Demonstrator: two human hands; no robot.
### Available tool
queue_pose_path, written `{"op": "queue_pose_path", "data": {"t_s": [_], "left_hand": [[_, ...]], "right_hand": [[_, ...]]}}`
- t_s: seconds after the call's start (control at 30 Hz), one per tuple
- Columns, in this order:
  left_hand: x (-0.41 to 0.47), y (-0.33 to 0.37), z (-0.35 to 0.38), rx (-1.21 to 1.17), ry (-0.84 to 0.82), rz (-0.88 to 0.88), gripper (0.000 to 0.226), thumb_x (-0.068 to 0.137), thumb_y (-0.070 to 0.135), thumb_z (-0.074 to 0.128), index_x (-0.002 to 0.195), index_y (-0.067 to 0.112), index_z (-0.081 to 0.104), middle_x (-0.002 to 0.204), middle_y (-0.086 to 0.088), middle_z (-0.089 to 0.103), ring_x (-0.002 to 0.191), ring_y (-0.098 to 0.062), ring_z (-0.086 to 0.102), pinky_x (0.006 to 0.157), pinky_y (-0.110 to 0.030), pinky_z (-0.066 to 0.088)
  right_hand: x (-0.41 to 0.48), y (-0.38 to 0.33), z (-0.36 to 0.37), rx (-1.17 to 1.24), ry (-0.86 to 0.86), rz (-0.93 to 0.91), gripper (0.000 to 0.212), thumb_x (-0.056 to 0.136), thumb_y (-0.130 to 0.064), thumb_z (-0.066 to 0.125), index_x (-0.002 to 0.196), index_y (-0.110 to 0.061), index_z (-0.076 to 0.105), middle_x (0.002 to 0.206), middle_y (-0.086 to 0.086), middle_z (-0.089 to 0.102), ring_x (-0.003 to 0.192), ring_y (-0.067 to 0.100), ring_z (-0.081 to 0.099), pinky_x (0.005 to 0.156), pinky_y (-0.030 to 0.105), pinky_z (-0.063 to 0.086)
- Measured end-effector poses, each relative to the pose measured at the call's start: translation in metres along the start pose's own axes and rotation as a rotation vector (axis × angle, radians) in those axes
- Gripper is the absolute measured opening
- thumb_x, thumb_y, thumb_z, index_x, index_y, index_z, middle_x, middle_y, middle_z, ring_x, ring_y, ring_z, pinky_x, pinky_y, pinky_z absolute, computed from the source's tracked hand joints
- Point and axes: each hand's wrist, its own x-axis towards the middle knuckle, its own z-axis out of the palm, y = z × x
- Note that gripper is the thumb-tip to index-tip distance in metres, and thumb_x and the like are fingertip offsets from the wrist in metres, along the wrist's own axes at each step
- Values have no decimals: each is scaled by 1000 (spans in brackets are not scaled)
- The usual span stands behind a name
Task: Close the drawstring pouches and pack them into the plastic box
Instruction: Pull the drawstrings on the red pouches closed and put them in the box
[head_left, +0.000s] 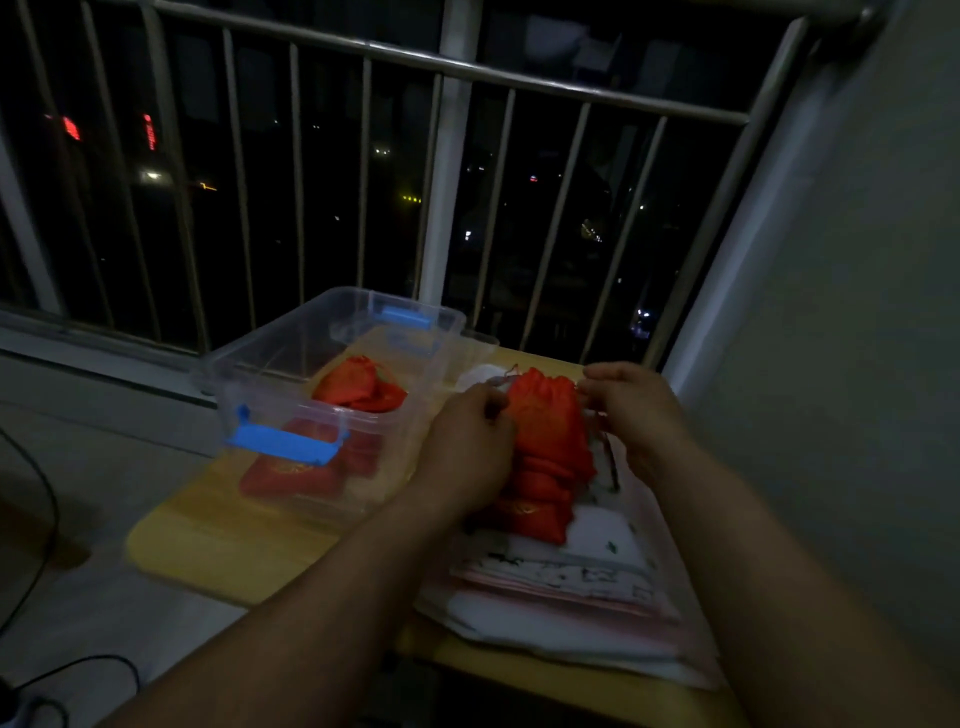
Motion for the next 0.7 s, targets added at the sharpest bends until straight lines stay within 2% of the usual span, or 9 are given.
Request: {"op": "queue_pose_path", "data": {"t_s": [0.1, 0.17, 0.23, 0.33, 0.43, 0.5, 0.57, 0.63, 0.7], "left_hand": [[0, 1, 2, 56, -32, -30, 33, 101, 24, 57, 134, 18, 60, 107, 3, 67, 78, -2, 58, 64, -21, 44], [0, 4, 2, 65, -54, -57, 32, 100, 24, 58, 132, 20, 58, 107, 4, 66, 81, -5, 57, 65, -23, 41], [-1, 9, 3, 70, -87, -77, 21, 100, 24, 58, 121, 27, 58, 92, 11, 61, 78, -2, 56, 63, -20, 41], [-3, 11, 2, 89, -119, -101, 11, 99, 23, 60, 104, 28, 52, 83, 13, 54, 75, -1, 53, 63, -21, 41], [-6, 11, 5, 98, -139, -105, 15, 99, 23, 61, 102, 30, 49, 81, 14, 52, 73, 2, 52, 56, -17, 38], [-7, 13, 9, 99, -129, -94, 12, 98, 22, 63, 106, 27, 56, 84, 12, 58, 75, -1, 59, 59, -19, 45], [-8, 14, 10, 78, -113, -80, 19, 96, 19, 63, 114, 28, 62, 90, 10, 65, 82, -7, 66, 72, -27, 57], [-10, 14, 11, 71, -111, -38, 26, 96, 17, 61, 107, 41, 62, 95, 13, 68, 88, -11, 70, 83, -37, 60], [-12, 15, 10, 60, -100, 2, 30, 97, 18, 60, 100, 48, 58, 95, 18, 68, 93, -11, 71, 86, -38, 59]], "right_hand": [[-12, 21, -10, -55, 50, -23, 24, 92, -4, 65, 79, -23, 72, 81, 1, 70, 77, 19, 64, 73, 36, 53], [-17, 32, -9, -63, 35, 5, 26, 91, -10, 68, 68, -20, 73, 77, 10, 74, 74, 26, 67, 70, 38, 52], [-18, 41, -7, -30, -8, 71, 20, 94, -16, 66, 76, -17, 76, 84, 14, 76, 79, 29, 71, 75, 42, 56], [-20, 49, 2, -10, -76, 119, 21, 94, -24, 68, 84, -9, 77, 85, 15, 77, 84, 33, 74, 85, 47, 61], [-17, 53, 5, -5, -100, 109, 30, 92, -34, 73, 87, -5, 77, 87, 16, 78, 88, 38, 75, 88, 57, 59], [-12, 53, 4, 45, -102, 120, 21, 91, -29, 76, 88, -8, 77, 88, 13, 79, 88, 35, 76, 88, 57, 60], [-8, 50, 3, 50, -106, 92, 11, 90, -24, 76, 91, -13, 77, 89, 9, 79, 89, 31, 76, 89, 56, 61], [-9, 45, 2, 59, -122, 55, 8, 92, -22, 74, 99, -17, 76, 94, 5, 79, 91, 26, 75, 89, 48, 61], [-12, 40, 0, 63, -126, 14, 8, 95, -18, 69, 101, -20, 75, 93, 1, 78, 91, 21, 75, 83, 38, 61]]}}
